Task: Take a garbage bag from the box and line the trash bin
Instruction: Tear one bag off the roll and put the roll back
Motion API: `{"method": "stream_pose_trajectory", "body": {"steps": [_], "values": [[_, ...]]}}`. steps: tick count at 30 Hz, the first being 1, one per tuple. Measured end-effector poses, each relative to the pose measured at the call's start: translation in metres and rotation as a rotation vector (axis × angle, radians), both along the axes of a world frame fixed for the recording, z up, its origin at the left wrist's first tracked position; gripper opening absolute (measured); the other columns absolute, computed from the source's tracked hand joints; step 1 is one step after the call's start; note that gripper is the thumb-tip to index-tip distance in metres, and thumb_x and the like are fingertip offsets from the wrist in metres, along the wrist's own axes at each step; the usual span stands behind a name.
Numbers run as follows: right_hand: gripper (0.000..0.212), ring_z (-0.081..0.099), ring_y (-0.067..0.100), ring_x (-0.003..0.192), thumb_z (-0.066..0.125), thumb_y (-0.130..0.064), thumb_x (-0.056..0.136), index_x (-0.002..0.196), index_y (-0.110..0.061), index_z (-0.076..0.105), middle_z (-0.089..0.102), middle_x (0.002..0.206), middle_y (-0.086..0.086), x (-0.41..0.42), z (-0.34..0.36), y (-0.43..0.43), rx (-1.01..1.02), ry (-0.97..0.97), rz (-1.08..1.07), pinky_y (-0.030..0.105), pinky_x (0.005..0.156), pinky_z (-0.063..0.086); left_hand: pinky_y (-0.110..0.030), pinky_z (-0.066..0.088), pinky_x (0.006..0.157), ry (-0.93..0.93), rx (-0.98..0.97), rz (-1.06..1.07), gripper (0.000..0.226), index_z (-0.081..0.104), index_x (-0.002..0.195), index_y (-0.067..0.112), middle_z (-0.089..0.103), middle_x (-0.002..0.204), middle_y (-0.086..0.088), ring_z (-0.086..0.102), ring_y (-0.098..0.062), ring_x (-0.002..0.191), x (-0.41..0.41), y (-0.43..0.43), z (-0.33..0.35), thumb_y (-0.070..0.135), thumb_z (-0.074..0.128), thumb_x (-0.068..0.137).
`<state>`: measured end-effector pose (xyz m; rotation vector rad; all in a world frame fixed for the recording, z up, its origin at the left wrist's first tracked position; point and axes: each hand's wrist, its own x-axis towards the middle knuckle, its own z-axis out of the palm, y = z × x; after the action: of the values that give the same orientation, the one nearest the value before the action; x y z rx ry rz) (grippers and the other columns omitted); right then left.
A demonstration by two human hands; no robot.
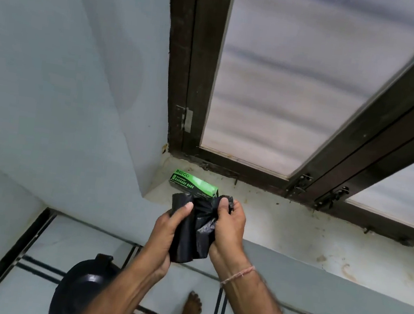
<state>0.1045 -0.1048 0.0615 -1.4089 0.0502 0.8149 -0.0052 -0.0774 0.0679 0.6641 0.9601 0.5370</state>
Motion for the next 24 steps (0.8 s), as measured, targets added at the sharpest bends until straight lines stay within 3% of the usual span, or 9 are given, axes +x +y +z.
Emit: {"method": "stream_pose_trajectory", "body": {"steps": [2, 6, 9, 11, 13, 15, 18, 21, 24], "values": [[0.022, 0.062, 0.025, 0.090, 0.045, -0.016, 0.111, 0.099, -0.013, 0.064, 0.066, 0.099, 0.014, -0.010, 0.001, -0.003, -0.028, -0.020, -0.019, 0.043, 0.086, 0.058, -0.051, 0.057, 0.100, -0.023, -0.040, -0.042, 0.048, 0.072, 0.126, 0.010, 0.077, 0.118, -0.018, 0.073, -0.035, 0.111, -0.017, -0.001, 0.001, 0.045, 0.067, 0.094], [0.035, 0.060, 0.022, 0.095, 0.042, -0.032, 0.112, 0.102, -0.016, 0.072, 0.062, 0.098, 0.002, -0.038, 0.013, -0.015, -0.080, -0.103, 0.046, 0.050, 0.098, 0.058, -0.043, 0.062, 0.087, 0.018, 0.006, -0.094, 0.060, 0.069, 0.124, 0.003, 0.077, 0.114, -0.021, 0.075, -0.037, 0.106, -0.049, -0.005, 0.002, 0.053, 0.069, 0.090], [0.046, 0.063, 0.013, 0.081, 0.058, -0.060, 0.096, 0.107, -0.018, 0.073, 0.063, 0.087, -0.002, -0.053, 0.021, -0.034, -0.064, -0.250, 0.269, 0.030, 0.073, 0.058, -0.044, 0.062, 0.080, 0.014, 0.022, -0.093, 0.060, 0.068, 0.119, 0.002, 0.077, 0.109, -0.023, 0.076, -0.038, 0.099, -0.068, -0.006, 0.004, 0.053, 0.071, 0.088], [0.046, 0.073, 0.011, 0.082, 0.076, -0.065, 0.081, 0.105, -0.026, 0.075, 0.075, 0.091, -0.002, -0.063, 0.016, -0.044, -0.159, -0.425, 0.444, 0.030, 0.071, 0.062, -0.041, 0.062, 0.077, -0.002, 0.043, -0.097, 0.057, 0.069, 0.117, 0.003, 0.077, 0.109, -0.023, 0.077, -0.036, 0.098, -0.078, -0.005, 0.006, 0.051, 0.071, 0.088], [0.032, 0.074, 0.011, 0.075, 0.082, -0.052, 0.081, 0.093, -0.022, 0.078, 0.078, 0.084, 0.002, -0.072, 0.010, -0.048, -0.242, -0.527, 0.514, 0.038, 0.075, 0.062, -0.038, 0.062, 0.076, -0.014, 0.055, -0.088, 0.058, 0.069, 0.117, -0.001, 0.077, 0.108, -0.025, 0.077, -0.034, 0.097, -0.085, -0.006, 0.006, 0.050, 0.071, 0.087], [0.027, 0.069, 0.015, 0.072, 0.076, -0.040, 0.091, 0.084, -0.014, 0.074, 0.075, 0.077, 0.001, -0.075, 0.003, -0.049, -0.200, -0.495, 0.469, 0.042, 0.074, 0.059, -0.039, 0.062, 0.080, -0.010, 0.058, -0.070, 0.060, 0.070, 0.116, -0.001, 0.077, 0.108, -0.024, 0.077, -0.034, 0.099, -0.089, -0.006, 0.005, 0.050, 0.073, 0.085], [0.023, 0.063, 0.016, 0.075, 0.062, -0.028, 0.105, 0.088, -0.013, 0.065, 0.067, 0.078, 0.001, -0.076, 0.002, -0.051, -0.093, -0.317, 0.370, 0.030, 0.066, 0.056, -0.044, 0.061, 0.090, 0.001, 0.031, -0.064, 0.056, 0.073, 0.118, 0.004, 0.078, 0.110, -0.020, 0.075, -0.037, 0.104, -0.094, -0.007, 0.005, 0.051, 0.070, 0.088], [0.017, 0.061, 0.023, 0.075, 0.056, -0.020, 0.107, 0.093, -0.012, 0.060, 0.065, 0.082, 0.006, -0.076, 0.003, -0.047, -0.049, -0.167, 0.300, 0.025, 0.053, 0.055, -0.043, 0.060, 0.089, -0.001, 0.009, -0.056, 0.056, 0.073, 0.121, 0.006, 0.079, 0.110, -0.017, 0.076, -0.035, 0.104, -0.096, -0.007, 0.008, 0.053, 0.069, 0.089], [0.019, 0.067, 0.027, 0.089, 0.051, -0.013, 0.109, 0.103, -0.006, 0.068, 0.071, 0.097, 0.013, -0.076, 0.012, -0.043, -0.008, -0.143, 0.245, 0.031, 0.072, 0.060, -0.042, 0.060, 0.086, -0.030, 0.000, -0.033, 0.063, 0.071, 0.124, 0.005, 0.079, 0.111, -0.018, 0.076, -0.034, 0.104, -0.098, -0.007, 0.011, 0.055, 0.069, 0.085]]}}
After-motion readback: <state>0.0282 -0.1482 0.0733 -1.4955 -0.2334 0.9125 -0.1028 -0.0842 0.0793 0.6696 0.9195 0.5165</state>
